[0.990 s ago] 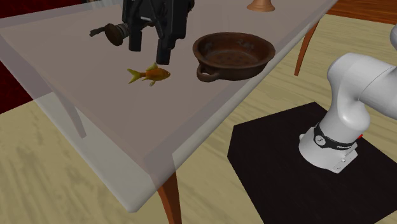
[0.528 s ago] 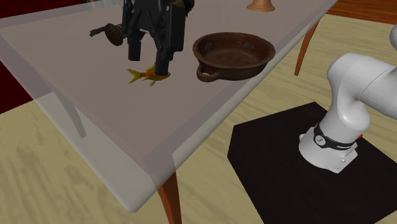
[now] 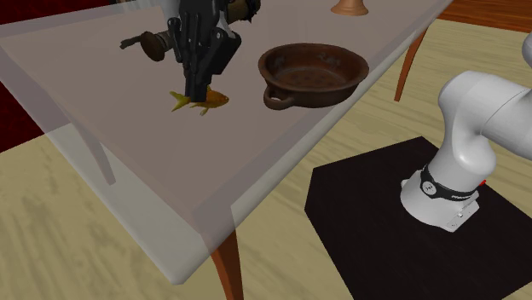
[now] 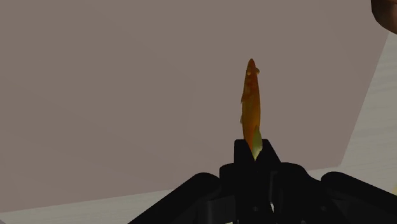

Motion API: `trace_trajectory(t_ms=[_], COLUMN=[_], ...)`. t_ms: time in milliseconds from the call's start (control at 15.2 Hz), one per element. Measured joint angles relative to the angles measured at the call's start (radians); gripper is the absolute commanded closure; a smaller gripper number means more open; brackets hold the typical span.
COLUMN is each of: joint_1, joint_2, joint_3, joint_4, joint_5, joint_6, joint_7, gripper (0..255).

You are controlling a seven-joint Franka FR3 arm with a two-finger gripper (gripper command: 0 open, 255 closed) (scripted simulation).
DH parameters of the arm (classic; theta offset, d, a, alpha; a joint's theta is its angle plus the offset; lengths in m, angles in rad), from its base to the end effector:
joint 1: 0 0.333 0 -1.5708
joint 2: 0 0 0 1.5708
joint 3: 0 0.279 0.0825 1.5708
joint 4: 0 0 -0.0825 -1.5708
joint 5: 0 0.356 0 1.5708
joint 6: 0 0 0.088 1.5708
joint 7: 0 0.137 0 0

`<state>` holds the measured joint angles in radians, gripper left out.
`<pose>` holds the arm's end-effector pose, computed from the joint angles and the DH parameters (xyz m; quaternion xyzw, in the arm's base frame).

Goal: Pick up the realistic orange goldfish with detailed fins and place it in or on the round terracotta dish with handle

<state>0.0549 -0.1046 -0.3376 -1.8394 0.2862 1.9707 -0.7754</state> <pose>0.5212 -0.1305 0.5310 -0.9612 -0.1992 -0.1750 0.0760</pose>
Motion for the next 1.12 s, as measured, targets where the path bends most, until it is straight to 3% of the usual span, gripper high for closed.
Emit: trace_trajectory(t_ms=[396, 1122], joint_1=[0.0, -0.003], joint_2=[0.0, 0.023], joint_3=[0.0, -0.006], joint_4=[0.005, 0.17], joint_5=[-0.001, -0.005], joint_6=[-0.004, -0.145], joint_7=[0.001, 0.033], gripper=[255, 255])
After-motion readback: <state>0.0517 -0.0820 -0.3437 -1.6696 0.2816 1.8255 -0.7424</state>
